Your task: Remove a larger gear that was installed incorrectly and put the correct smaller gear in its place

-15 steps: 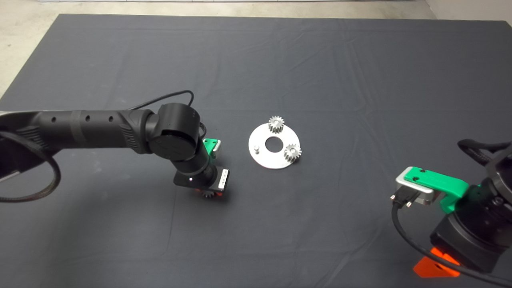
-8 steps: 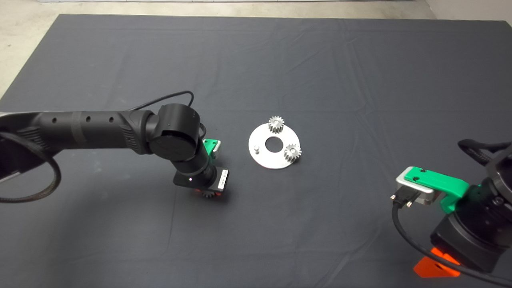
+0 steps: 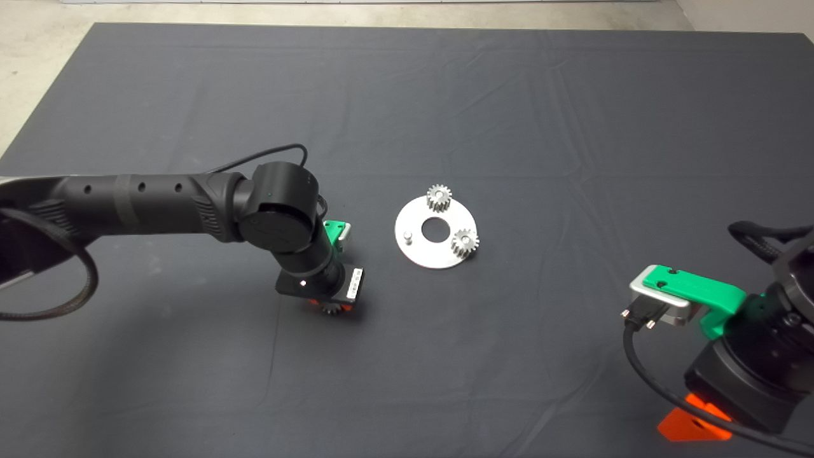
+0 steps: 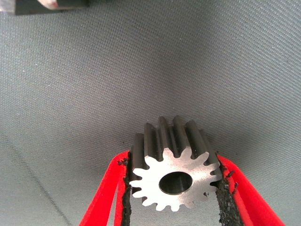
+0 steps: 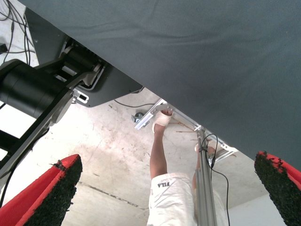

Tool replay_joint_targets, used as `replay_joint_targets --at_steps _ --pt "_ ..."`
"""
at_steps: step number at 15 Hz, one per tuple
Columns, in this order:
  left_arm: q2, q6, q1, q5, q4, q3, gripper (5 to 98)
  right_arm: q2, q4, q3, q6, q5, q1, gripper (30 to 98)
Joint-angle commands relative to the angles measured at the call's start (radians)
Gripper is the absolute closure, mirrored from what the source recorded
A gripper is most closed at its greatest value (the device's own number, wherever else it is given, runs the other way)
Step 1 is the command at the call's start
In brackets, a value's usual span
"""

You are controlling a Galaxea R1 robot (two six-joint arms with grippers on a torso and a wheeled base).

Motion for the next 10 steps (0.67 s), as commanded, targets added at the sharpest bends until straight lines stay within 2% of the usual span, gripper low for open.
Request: replay_joint_targets --at_steps 1,3,5,7,10 --pt "0.014 0.002 -0.114 0.032 -0.052 0.006 67.6 -0.006 0.025 0.003 0.004 -0.087 0.022 31.6" --pt "0.072 -0.010 -0.203 0.032 -0.089 0.016 67.7 -0.006 0.025 0.003 0.004 -0.087 0.022 31.6" --pt "0.135 -0.024 -0.258 0.031 -0.123 0.012 68.0 -0.006 0.025 0.003 0.005 -0.087 0.022 31.6" --pt "0.170 -0.032 -0.262 0.029 -0.123 0.004 68.1 -0.006 0.025 0.003 0.005 -0.086 0.022 31.6" --pt "0.182 -0.050 -0.260 0.008 -0.123 -0.037 68.1 -0.006 0.025 0.003 0.005 -0.086 0.022 31.6"
